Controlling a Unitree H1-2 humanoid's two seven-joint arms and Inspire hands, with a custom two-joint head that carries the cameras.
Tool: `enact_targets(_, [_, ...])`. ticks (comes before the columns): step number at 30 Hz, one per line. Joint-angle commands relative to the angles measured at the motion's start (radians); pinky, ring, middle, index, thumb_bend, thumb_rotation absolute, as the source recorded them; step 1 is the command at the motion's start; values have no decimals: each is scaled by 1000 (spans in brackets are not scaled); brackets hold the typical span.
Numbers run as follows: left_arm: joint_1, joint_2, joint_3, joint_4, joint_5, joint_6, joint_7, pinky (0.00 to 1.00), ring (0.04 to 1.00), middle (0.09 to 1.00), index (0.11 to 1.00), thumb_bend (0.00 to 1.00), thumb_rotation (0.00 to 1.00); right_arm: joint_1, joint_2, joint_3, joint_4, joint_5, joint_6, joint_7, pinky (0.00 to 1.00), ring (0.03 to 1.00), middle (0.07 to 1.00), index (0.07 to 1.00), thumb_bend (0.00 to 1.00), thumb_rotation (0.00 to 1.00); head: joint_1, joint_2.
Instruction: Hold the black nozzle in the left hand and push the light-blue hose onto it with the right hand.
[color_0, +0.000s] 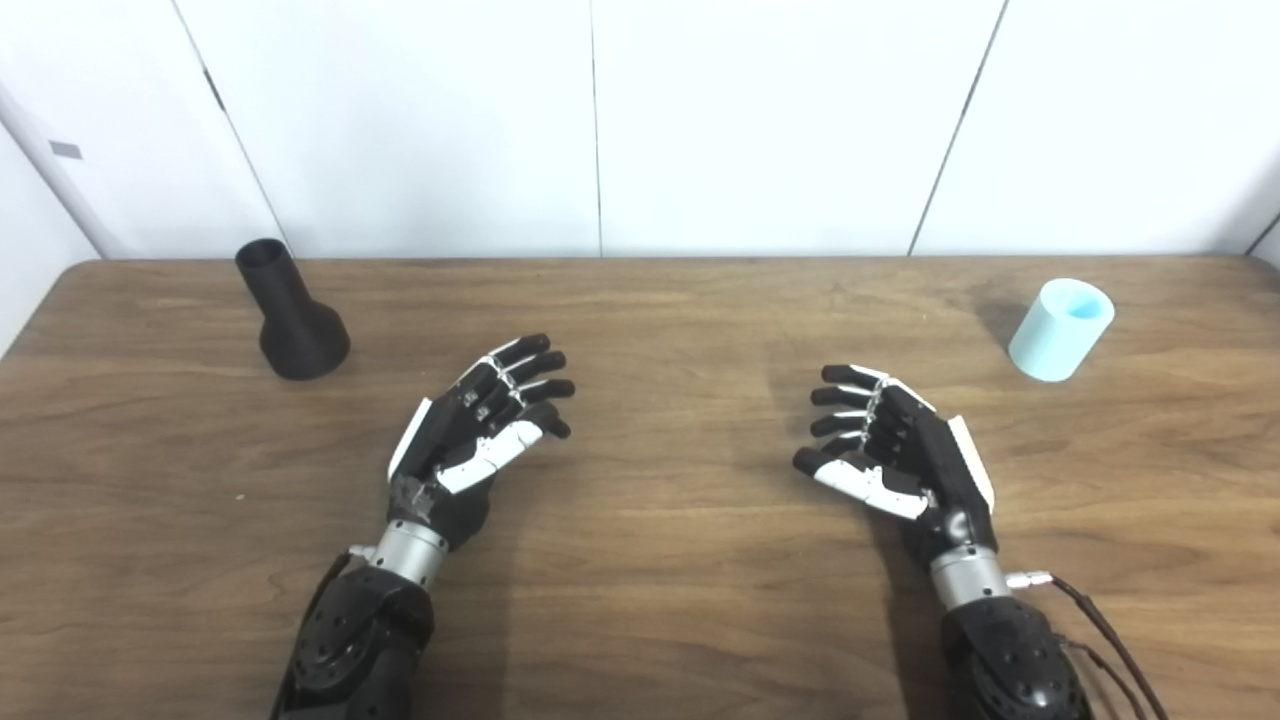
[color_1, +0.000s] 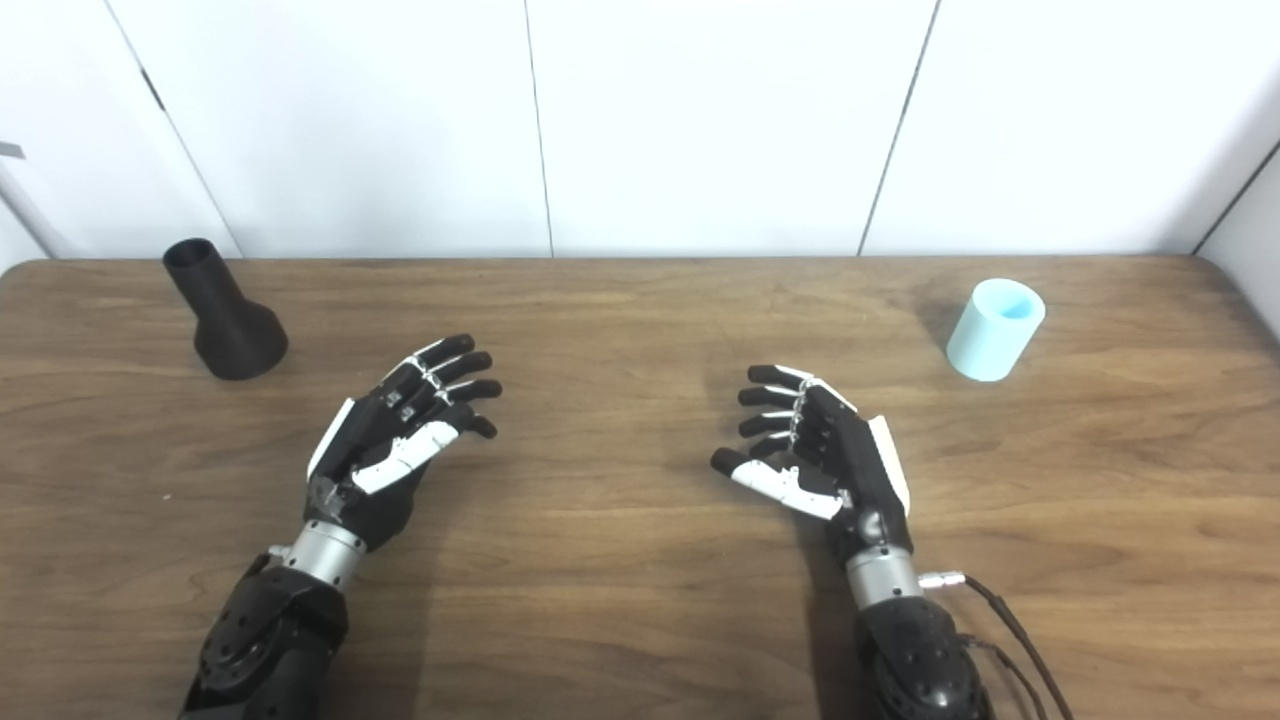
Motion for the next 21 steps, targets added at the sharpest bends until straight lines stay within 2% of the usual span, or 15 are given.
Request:
enact_targets(1, [36, -18, -14, 74, 14, -39, -12, 496, 680, 751, 748, 661, 7, -9, -23, -13, -12, 20, -58, 15, 463, 575, 650, 694, 720, 197, 12, -5])
enact_targets(3, [35, -33, -23, 98, 26, -57, -9, 498, 674, 751, 751, 660, 1, -6, -34, -24, 8, 48, -78, 30, 476, 582, 654, 700, 697, 182, 82, -40])
enact_targets(4, [33, -44, -27, 112, 30, -65, -10, 498, 674, 753, 752, 674, 0, -6, -42, -31, 20, 65, -87, 39, 479, 585, 661, 706, 677, 141, 127, -58])
enact_targets(8, [27, -68, -43, 146, 70, -103, 5, 499, 675, 753, 754, 716, 21, -3, -56, -40, 1, 66, -66, 45, 509, 596, 676, 728, 624, 46, 179, -82])
enact_targets(9, [24, -73, -47, 154, 83, -113, 12, 507, 672, 749, 751, 720, 33, -1, -57, -40, -14, 62, -52, 42, 551, 604, 669, 734, 606, 18, 193, -91])
enact_targets(12, [17, -82, -57, 176, 135, -161, 39, 511, 664, 746, 749, 719, 60, 1, -56, -39, -49, 69, -17, 41, 604, 614, 673, 741, 549, 1, 214, -102])
enact_targets(14, [10, -80, -62, 184, 205, -212, 80, 507, 655, 734, 741, 711, 96, -3, -58, -38, -48, 70, -26, 44, 549, 593, 666, 734, 544, 0, 218, -102])
enact_targets(17, [-3, -77, -43, 178, 313, -287, 185, 512, 618, 676, 682, 665, 132, -7, -57, -39, -53, 66, -30, 41, 489, 555, 649, 713, 534, 0, 222, -101])
enact_targets(18, [-8, -75, -30, 170, 347, -309, 227, 491, 581, 634, 573, 571, 91, -7, -57, -39, -53, 67, -30, 42, 472, 543, 647, 708, 526, 0, 222, -101])
enact_targets(19, [-13, -72, -16, 160, 373, -326, 262, 476, 556, 562, 540, 543, 46, -7, -57, -39, -55, 68, -28, 43, 462, 537, 647, 706, 524, 0, 223, -101])
enact_targets(21, [-20, -60, 13, 137, 411, -364, 317, 462, 534, 505, 516, 521, 12, -5, -56, -38, -63, 68, -22, 44, 447, 539, 652, 707, 517, 0, 225, -99])
